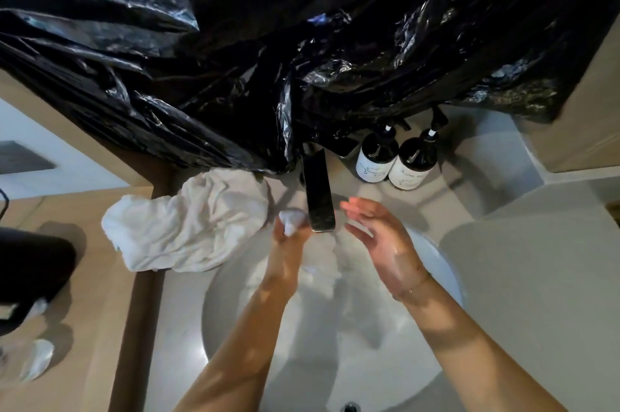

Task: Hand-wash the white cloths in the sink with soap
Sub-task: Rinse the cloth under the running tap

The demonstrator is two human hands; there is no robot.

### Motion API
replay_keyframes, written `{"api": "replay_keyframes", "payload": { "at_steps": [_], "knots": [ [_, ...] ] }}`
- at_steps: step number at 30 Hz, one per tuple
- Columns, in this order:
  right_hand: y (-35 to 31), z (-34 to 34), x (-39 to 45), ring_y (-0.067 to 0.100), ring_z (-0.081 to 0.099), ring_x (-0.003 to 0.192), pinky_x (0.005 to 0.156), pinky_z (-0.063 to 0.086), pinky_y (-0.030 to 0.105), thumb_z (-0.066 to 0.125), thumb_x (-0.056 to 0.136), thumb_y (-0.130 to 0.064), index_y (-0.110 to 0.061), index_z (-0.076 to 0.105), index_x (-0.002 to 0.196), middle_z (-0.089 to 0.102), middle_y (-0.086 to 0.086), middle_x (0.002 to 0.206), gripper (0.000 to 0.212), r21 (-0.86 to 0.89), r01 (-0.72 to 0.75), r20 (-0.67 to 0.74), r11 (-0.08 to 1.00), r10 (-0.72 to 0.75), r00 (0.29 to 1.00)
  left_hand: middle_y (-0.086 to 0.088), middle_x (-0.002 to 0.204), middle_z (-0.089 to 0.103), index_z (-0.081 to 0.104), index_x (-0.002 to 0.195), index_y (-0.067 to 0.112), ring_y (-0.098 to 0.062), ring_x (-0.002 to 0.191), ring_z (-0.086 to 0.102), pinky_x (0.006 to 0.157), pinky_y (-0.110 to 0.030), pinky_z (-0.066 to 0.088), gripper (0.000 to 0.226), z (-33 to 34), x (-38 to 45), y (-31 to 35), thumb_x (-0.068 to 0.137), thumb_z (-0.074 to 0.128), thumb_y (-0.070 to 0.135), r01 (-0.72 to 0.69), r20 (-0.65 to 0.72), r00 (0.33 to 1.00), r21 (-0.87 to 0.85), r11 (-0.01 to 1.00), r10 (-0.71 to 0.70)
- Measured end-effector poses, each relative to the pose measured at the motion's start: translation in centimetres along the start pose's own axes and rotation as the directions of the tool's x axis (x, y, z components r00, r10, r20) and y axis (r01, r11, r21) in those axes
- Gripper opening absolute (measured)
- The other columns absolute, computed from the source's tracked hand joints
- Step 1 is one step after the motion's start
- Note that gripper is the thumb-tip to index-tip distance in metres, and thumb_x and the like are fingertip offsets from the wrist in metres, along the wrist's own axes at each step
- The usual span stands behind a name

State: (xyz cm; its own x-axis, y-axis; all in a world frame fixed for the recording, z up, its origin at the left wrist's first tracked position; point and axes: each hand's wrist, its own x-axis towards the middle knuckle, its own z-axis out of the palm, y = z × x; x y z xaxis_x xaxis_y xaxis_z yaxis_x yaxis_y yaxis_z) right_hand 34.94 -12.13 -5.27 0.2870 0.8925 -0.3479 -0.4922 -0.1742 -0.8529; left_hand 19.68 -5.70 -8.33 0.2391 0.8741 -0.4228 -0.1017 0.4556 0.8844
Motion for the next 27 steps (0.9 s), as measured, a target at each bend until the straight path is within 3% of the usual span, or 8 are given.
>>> {"api": "replay_keyframes", "payload": {
  "at_steps": [3, 6, 9, 11, 14, 17, 22, 27],
  "knots": [
    [1.8, -2.6, -0.6, 0.011, 0.050, 0.125, 0.104, 0.040, 0.031, 0.066, 0.068, -0.019, -0.022, 0.057, 0.120, 0.060, -0.004, 0.127, 0.053, -0.358, -0.010, 0.001, 0.934, 0.011, 1.000, -0.017, 0.092, 0.060, 0.058, 0.104, -0.004, -0.032, 0.090, 0.060, 0.076, -0.040, 0.051, 0.035, -0.6, 0.5, 0.5, 0.076, 0.064, 0.017, 0.078, 0.000, 0.997, -0.141, 0.987, -0.079],
    [5.9, -3.4, -0.6, 0.004, 0.032, 0.136, 0.106, 0.029, 0.011, 0.086, 0.058, -0.025, -0.040, 0.019, 0.145, 0.037, -0.012, 0.146, 0.111, -0.522, -0.049, 0.128, 0.851, 0.135, 0.982, -0.023, 0.094, 0.058, 0.056, 0.105, -0.008, -0.039, 0.088, 0.060, 0.074, -0.041, 0.050, 0.035, -0.1, -0.6, 2.2, 0.092, 0.054, 0.024, 0.103, 0.121, 0.989, -0.190, 0.976, -0.081],
    [10.0, -2.0, 0.6, 0.014, 0.027, 0.143, 0.118, 0.024, 0.039, 0.095, 0.046, -0.046, -0.060, -0.009, 0.143, 0.034, -0.019, 0.149, 0.142, -0.628, -0.015, 0.127, 0.778, 0.121, 0.984, -0.025, 0.098, 0.061, 0.059, 0.110, -0.007, -0.040, 0.093, 0.063, 0.075, -0.043, 0.055, 0.035, 1.0, -2.0, 3.5, 0.102, 0.041, 0.022, 0.141, 0.190, 0.978, -0.294, 0.945, -0.086],
    [11.0, -1.1, 1.2, 0.021, 0.035, 0.141, 0.114, 0.030, 0.051, 0.094, 0.049, -0.046, -0.056, 0.002, 0.147, 0.038, -0.008, 0.151, 0.134, -0.601, -0.009, 0.062, 0.799, 0.058, 0.996, -0.023, 0.106, 0.054, 0.055, 0.115, 0.001, -0.039, 0.102, 0.057, 0.074, -0.044, 0.058, 0.025, 1.4, -2.6, 3.6, 0.101, 0.044, 0.019, 0.215, 0.197, 0.969, -0.399, 0.892, -0.146],
    [11.1, -0.5, 1.7, 0.014, 0.055, 0.121, 0.099, 0.050, 0.035, 0.090, 0.059, -0.020, -0.041, 0.031, 0.143, 0.054, -0.004, 0.134, 0.105, -0.539, -0.038, 0.004, 0.842, 0.048, 0.999, -0.025, 0.102, 0.062, 0.063, 0.103, 0.002, -0.038, 0.095, 0.064, 0.092, -0.059, 0.049, 0.025, 0.3, -2.5, 3.1, 0.097, 0.049, 0.022, 0.254, 0.161, 0.965, -0.386, 0.887, -0.207],
    [11.1, -0.3, 2.0, 0.025, 0.066, 0.098, 0.084, 0.057, 0.044, 0.086, 0.047, -0.027, -0.025, 0.065, 0.110, 0.071, 0.000, 0.100, 0.067, -0.433, -0.105, -0.063, 0.895, 0.086, 0.994, -0.031, 0.119, 0.059, 0.064, 0.114, -0.001, -0.043, 0.108, 0.060, 0.092, -0.055, 0.049, 0.041, -2.2, -1.8, 2.6, 0.097, 0.048, 0.033, 0.303, 0.186, 0.952, -0.495, 0.814, -0.241],
    [8.3, 1.0, 2.6, 0.002, 0.064, 0.067, 0.063, 0.051, 0.017, 0.076, 0.070, 0.014, -0.020, 0.066, 0.080, 0.069, -0.011, 0.068, 0.037, -0.441, -0.120, -0.135, 0.889, 0.067, 0.989, -0.008, 0.120, 0.067, 0.062, 0.122, 0.007, -0.022, 0.118, 0.062, 0.093, -0.038, 0.054, 0.031, -6.5, -1.7, 0.2, 0.090, 0.064, 0.008, 0.175, 0.144, 0.983, -0.594, 0.785, -0.110],
    [5.9, 2.6, 2.0, 0.022, 0.058, 0.062, 0.050, 0.049, 0.024, 0.065, 0.088, -0.012, -0.007, 0.062, 0.090, 0.064, 0.011, 0.077, 0.005, -0.369, -0.130, -0.213, 0.920, 0.052, 0.976, -0.008, 0.110, 0.071, 0.047, 0.139, 0.003, -0.021, 0.109, 0.067, 0.098, -0.036, 0.051, 0.045, -6.3, -3.2, -1.1, 0.099, 0.047, 0.023, 0.199, -0.046, 0.971, -0.386, 0.901, -0.234]
  ]
}}
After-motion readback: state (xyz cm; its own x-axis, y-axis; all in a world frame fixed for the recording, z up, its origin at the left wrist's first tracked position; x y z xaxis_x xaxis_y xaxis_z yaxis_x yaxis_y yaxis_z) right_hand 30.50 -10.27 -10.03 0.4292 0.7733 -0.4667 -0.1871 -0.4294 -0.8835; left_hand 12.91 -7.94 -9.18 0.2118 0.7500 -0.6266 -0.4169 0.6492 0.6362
